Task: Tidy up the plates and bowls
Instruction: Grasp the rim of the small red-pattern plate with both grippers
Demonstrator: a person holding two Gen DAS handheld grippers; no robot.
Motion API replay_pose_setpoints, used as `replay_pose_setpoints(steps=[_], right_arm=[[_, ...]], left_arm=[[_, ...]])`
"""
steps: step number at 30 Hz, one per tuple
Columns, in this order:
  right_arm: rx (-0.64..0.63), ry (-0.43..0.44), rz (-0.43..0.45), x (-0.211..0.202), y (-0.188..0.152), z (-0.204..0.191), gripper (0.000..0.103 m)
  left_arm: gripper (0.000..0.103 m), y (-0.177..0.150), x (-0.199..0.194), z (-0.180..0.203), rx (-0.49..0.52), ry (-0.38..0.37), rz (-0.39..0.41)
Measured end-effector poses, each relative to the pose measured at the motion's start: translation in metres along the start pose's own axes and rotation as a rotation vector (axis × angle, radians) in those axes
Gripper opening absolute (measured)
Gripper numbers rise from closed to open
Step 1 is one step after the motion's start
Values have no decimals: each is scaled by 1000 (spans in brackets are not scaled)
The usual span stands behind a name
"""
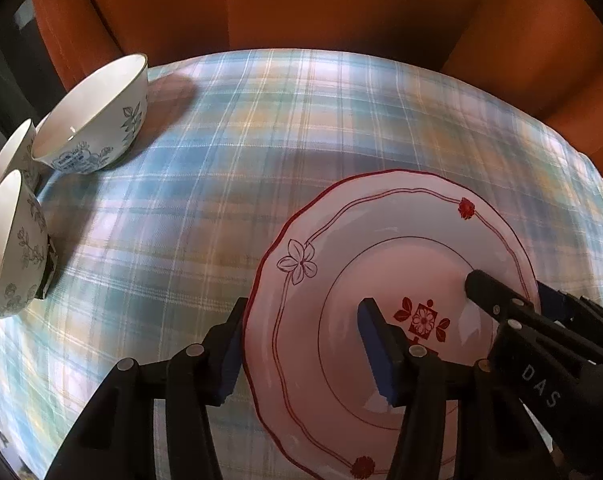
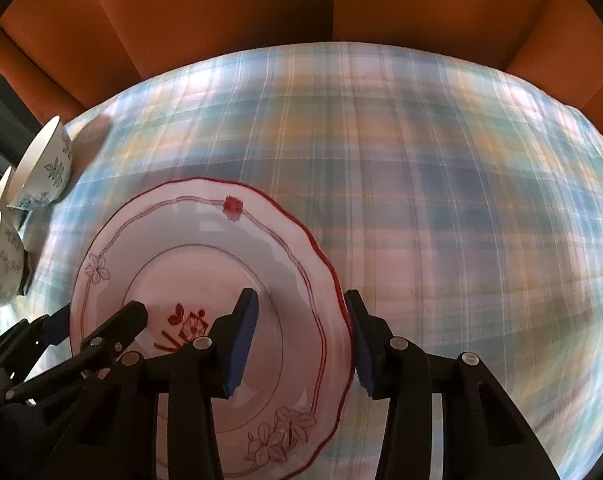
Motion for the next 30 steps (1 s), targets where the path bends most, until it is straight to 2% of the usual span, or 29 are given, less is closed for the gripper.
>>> replay_pose_setpoints(steps=[7,14,30], right_arm=[[-27,-47,0,-1,1,-3,48],[-13,-68,12,-12,3,-3,48],[31,-114,146,-99,15,-28,49]], left_arm=[[55,14,-3,4,48,42,34],[55,18,-22,1,54,20,60],[55,32,-100,-13,59,-53,160]])
Point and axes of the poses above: each gripper's, at about its wrist camera, not at the fingertips, and x roughly the way its jaws point, z to its right, y to its top, the point moved 10 cm from there along x, roughly the way its jaws point, and after that the axes turned 6 degrees about z, right-handed, at the moved point
